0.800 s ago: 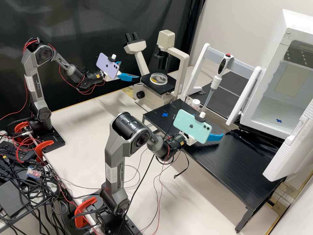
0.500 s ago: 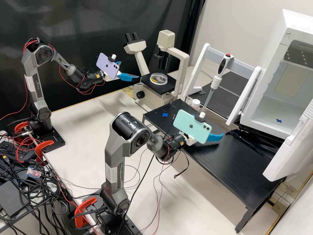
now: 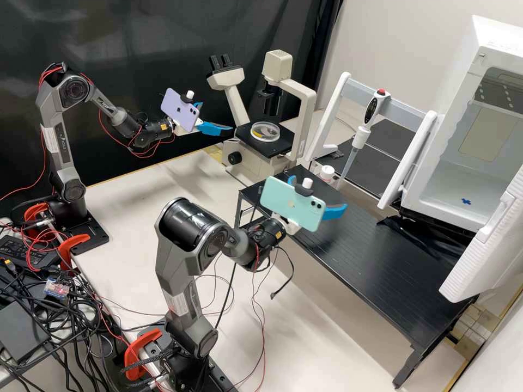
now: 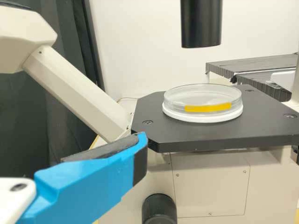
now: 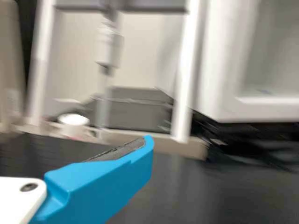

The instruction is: Move the petri dish to the bench

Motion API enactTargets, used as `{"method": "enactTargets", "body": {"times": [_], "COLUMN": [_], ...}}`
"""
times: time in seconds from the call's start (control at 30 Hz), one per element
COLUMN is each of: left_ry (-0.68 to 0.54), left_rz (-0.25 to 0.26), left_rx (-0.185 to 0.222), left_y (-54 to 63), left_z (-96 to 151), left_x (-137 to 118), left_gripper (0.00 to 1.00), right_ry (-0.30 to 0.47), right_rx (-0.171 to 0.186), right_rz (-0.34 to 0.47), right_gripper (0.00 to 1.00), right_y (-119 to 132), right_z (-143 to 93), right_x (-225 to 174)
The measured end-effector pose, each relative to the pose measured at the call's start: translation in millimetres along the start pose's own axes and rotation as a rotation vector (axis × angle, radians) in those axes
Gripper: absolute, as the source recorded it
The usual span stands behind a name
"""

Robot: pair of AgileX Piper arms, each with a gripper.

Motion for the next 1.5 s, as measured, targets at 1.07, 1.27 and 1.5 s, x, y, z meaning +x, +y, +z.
{"method": "enactTargets", "body": {"times": [1.07,1.27,1.5], "left_ry": [0.0,0.0,0.0], "left_rz": [0.0,0.0,0.0], "left_rx": [0.0,0.0,0.0], "left_y": [0.0,0.0,0.0], "left_z": [0,0,0], "left_x": [0,0,0], "left_gripper": [1.0,1.0,1.0], "right_ry": [0.177,0.105,0.016], "right_rx": [-0.151,-0.103,-0.04], "right_rz": [-0.289,-0.321,-0.32], "right_gripper": [1.0,1.0,1.0], "right_y": [-104,-107,-106], "right_z": [-167,-169,-171], "right_x": [125,164,203]}}
